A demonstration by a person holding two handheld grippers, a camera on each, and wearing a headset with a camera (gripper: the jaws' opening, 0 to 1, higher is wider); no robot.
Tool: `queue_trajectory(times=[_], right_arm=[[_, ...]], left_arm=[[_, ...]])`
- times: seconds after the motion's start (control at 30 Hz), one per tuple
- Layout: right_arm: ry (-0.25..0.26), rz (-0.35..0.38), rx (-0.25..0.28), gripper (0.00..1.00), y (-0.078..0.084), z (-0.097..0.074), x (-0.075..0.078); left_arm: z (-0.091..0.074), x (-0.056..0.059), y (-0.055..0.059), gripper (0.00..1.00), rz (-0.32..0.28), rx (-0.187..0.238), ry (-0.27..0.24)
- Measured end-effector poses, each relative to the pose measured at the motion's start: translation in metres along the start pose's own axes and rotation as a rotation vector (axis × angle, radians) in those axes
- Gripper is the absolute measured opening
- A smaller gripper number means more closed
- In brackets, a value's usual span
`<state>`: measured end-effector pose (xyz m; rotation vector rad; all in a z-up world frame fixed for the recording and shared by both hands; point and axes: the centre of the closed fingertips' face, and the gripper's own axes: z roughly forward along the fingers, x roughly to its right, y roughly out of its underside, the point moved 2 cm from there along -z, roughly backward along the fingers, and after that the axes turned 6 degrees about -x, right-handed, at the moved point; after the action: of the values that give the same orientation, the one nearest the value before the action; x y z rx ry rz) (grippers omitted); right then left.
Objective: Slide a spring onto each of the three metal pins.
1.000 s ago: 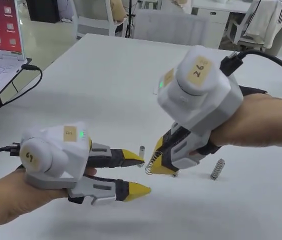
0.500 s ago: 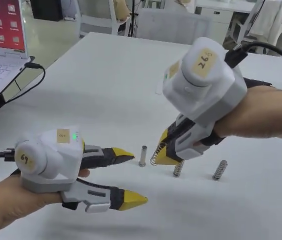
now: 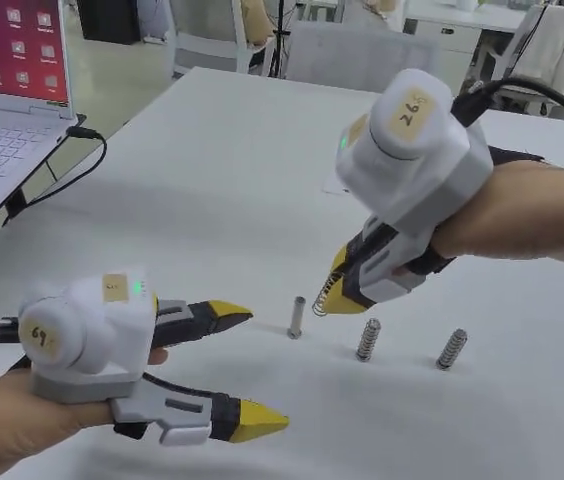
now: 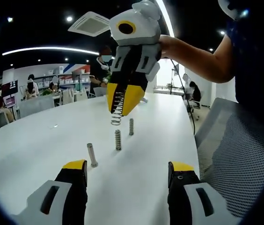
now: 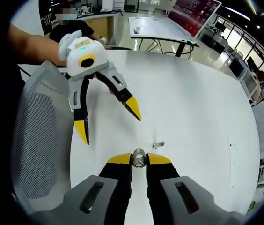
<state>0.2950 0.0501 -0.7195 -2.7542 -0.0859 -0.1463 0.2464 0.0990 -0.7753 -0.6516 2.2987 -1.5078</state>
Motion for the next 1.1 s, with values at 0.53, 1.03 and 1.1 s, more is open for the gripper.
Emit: queue_trajectory(times=[0.53, 1.03, 1.1], right_arm=[[0.021, 0.022, -0.022, 0.09, -0.005, 0.016, 0.029], [0.002, 0.029, -0.072, 0.09, -0.004, 0.045, 0.038], [0.001, 0.032, -0.076, 0.09, -0.003, 0.047, 0.040]], left_arm=[[-0.007, 0.007, 0.012, 0.77, -0.041, 0.004, -0.010], [-0.007, 0.018, 0.013, 0.84, -0.044, 0.013, -0.004], [-0.007, 0.019, 0.013, 0.85, -0.047, 0.013, 0.001]])
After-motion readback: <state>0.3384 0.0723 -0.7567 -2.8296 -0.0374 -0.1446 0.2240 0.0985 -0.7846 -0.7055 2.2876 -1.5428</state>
